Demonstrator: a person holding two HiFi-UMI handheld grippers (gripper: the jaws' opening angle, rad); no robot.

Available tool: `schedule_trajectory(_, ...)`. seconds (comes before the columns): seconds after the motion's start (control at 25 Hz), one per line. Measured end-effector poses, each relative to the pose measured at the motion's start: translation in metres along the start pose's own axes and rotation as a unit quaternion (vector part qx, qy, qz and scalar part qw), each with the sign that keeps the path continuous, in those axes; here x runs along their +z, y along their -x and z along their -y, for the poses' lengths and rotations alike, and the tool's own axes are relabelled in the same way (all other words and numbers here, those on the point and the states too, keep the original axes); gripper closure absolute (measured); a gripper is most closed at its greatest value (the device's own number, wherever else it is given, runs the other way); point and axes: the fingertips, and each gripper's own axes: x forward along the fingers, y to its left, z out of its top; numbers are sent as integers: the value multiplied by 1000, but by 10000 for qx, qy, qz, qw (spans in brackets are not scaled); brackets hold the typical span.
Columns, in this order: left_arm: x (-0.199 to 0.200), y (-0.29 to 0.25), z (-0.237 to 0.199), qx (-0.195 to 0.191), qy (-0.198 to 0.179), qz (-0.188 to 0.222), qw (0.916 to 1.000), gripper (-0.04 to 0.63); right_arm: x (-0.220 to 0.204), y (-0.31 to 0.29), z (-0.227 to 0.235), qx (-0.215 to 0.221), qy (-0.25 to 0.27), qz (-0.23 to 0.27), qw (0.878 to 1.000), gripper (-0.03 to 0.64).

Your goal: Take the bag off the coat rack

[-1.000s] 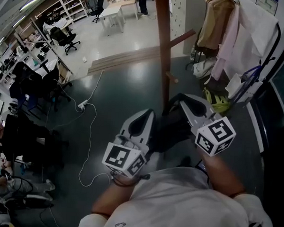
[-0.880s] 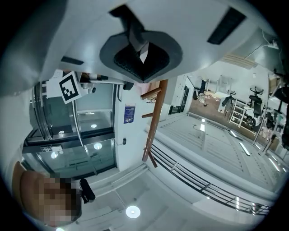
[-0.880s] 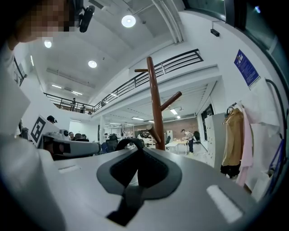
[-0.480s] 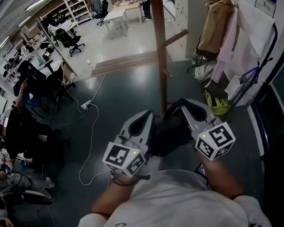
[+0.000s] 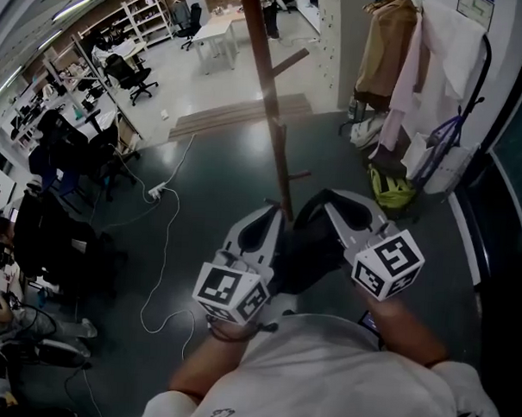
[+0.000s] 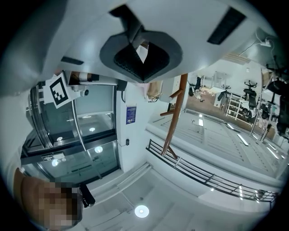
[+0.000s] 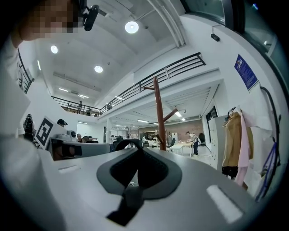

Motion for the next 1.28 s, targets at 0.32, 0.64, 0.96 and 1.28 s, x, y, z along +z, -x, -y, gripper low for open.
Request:
schedule_trajectory(0.32,-18,19,71,67,-4,69,10000,594,-9,81,-13,22,10,2,10000,594)
schedule_trajectory(0.64,-44,56,136,276,117,19,9995,594,-23,159,-35,107,-101,-38,9999,594)
schedule_trajectory(0.96,-51,96,160,591,118,-31,9982,594,-29,194,-54,248,-192,-130,9994,594)
schedule_trajectory(1.28,-50,110,164,626,76,-60,9980,594,-30,202,-72,325,-261,-42,9991,594)
